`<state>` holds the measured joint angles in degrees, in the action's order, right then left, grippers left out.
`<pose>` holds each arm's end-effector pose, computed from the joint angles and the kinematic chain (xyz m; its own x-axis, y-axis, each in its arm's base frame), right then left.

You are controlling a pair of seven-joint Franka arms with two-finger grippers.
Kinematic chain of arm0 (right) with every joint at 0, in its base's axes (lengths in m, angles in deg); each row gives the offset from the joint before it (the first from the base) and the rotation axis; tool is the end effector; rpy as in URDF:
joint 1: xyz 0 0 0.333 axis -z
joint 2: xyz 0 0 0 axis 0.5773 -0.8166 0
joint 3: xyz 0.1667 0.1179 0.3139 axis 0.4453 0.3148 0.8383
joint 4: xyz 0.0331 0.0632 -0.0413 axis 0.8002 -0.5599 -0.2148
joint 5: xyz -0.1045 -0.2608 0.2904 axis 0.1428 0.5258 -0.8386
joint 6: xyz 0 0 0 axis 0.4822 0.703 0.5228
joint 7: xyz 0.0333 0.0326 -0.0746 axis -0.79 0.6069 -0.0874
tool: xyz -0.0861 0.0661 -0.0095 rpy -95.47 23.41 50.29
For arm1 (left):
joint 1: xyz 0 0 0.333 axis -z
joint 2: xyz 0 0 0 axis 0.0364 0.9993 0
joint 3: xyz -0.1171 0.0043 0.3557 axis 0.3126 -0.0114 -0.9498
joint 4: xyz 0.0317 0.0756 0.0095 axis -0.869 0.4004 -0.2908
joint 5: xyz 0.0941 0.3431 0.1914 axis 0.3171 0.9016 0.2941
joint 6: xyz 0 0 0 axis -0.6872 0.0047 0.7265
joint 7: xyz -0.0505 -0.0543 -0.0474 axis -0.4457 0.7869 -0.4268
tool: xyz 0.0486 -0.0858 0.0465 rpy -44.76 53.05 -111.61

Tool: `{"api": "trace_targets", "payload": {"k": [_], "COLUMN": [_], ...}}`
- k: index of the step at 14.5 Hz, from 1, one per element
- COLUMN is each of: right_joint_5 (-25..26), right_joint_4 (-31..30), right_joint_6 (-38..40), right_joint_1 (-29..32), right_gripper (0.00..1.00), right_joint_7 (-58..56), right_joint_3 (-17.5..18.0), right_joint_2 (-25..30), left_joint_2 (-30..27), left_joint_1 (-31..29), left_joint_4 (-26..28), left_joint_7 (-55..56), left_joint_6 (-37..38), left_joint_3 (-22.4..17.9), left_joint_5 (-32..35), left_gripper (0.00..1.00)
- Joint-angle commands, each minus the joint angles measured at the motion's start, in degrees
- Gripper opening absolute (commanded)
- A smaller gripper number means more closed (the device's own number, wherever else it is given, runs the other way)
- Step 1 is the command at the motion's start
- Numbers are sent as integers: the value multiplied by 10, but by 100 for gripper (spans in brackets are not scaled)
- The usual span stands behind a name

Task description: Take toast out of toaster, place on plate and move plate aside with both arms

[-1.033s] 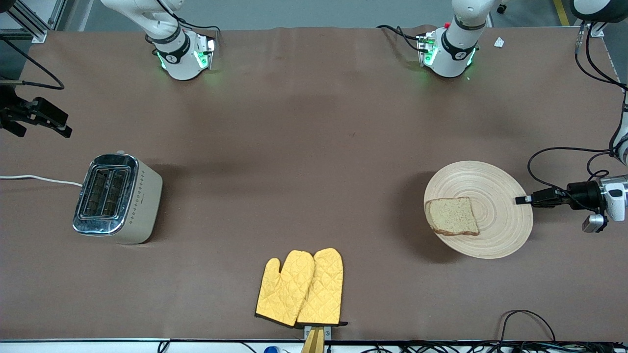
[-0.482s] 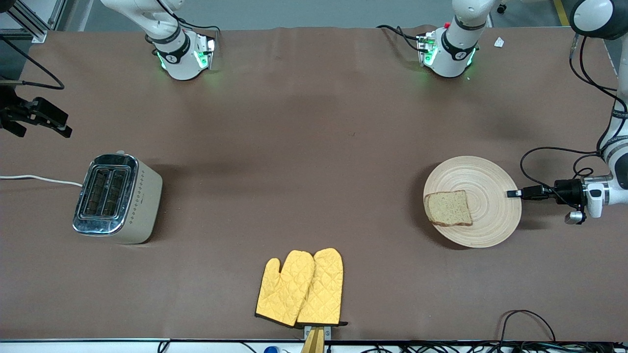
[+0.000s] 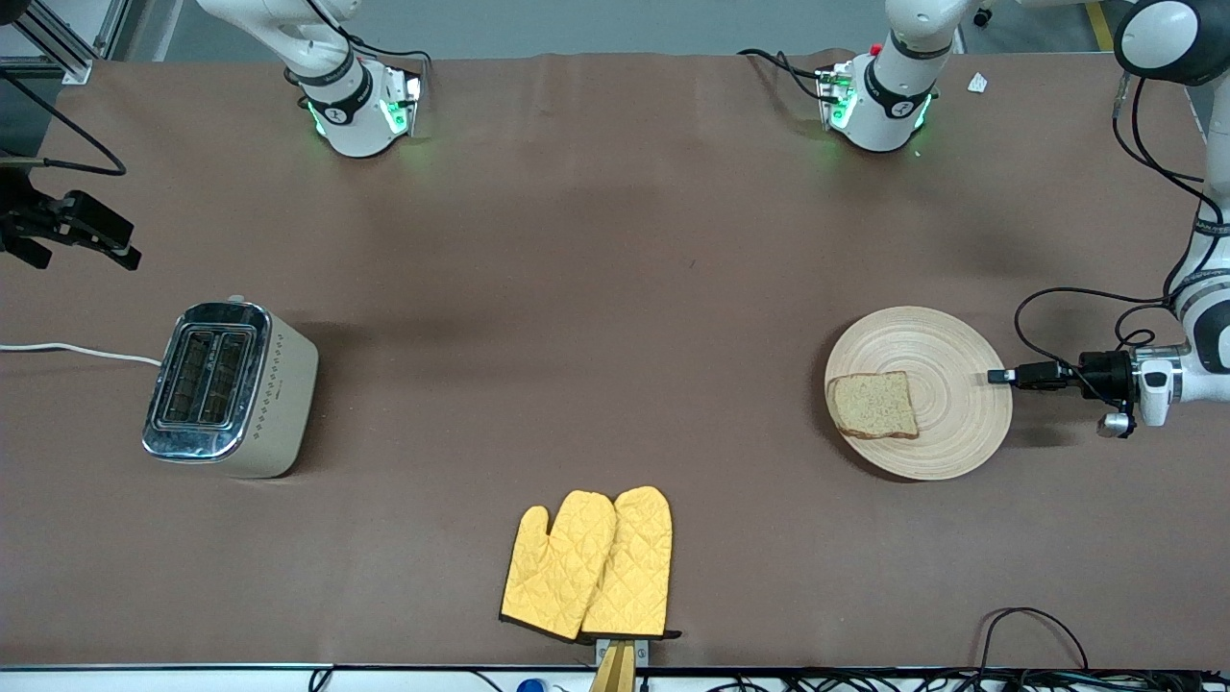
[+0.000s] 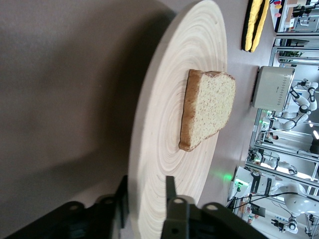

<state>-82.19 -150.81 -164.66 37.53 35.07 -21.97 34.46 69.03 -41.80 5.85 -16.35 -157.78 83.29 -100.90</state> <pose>0.5588 -0.0117 0.7040 0.9982 -0.0218 0.0562 -0.0228 -0.9996 0.0163 0.6384 0.2674 0.1789 0.9902 -0.0736 -0.1184 0.0623 -0.5259 0.8482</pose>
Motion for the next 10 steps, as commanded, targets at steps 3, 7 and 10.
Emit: {"api": "trace_targets", "payload": {"k": [3, 7, 10], "right_joint_5": [-8, -8, -8], "right_joint_4": [8, 8, 8], "right_joint_6": [3, 3, 4], "right_joint_1": [-3, -3, -2], "right_gripper": [100, 100, 100], "right_joint_7": [-2, -3, -4], "right_joint_3": [-3, -3, -3], "right_joint_2": [-2, -3, -3], "left_joint_2": [-29, -106, -186], "left_joint_1": [18, 81, 141], "left_joint_4": [-87, -115, -107], "left_joint_7": [50, 137, 280], "left_joint_6": [13, 13, 25], "left_joint_3": [12, 14, 20], "left_joint_5": [65, 143, 173], "left_gripper": [100, 100, 100]}}
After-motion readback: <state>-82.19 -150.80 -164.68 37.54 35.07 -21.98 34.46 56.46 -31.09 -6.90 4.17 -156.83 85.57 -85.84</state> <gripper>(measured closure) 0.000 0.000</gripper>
